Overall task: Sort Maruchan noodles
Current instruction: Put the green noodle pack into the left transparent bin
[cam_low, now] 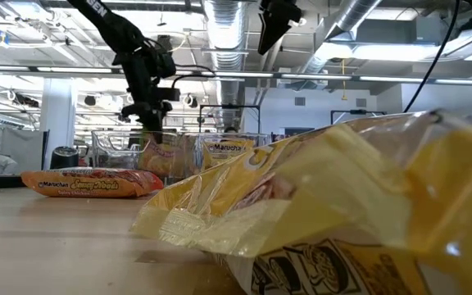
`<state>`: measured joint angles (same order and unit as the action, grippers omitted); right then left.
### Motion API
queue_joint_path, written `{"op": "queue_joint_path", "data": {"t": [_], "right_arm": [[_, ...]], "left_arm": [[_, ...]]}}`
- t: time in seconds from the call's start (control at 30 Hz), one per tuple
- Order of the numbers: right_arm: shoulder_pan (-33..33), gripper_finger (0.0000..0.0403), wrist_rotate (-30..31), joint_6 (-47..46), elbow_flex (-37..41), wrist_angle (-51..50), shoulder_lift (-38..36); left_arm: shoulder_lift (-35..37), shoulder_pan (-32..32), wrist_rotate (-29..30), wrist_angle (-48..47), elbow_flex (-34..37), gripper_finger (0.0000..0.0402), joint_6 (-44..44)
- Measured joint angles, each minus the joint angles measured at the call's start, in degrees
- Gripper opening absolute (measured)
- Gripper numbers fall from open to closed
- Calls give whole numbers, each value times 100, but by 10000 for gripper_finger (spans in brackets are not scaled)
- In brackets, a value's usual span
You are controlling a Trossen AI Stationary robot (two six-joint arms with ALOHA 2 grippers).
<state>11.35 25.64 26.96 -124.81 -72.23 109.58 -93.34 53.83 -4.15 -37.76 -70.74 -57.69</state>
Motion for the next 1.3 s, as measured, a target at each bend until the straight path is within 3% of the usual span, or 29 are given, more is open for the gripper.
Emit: {"op": "queue_joint_path", "data": {"t": [0.23,0.87,1.3], "right_arm": [[-2,133,-6,-8,0,-70,2],[-9,132,-41,-13,0,-69,7],[-9,132,-36,-11,-2,-76,7]], "left_arm": [[-46,245,-353,173,0,22,308],[-46,338,-154,278,0,37,372],[-46,334,57,271,-2,110,594]]}}
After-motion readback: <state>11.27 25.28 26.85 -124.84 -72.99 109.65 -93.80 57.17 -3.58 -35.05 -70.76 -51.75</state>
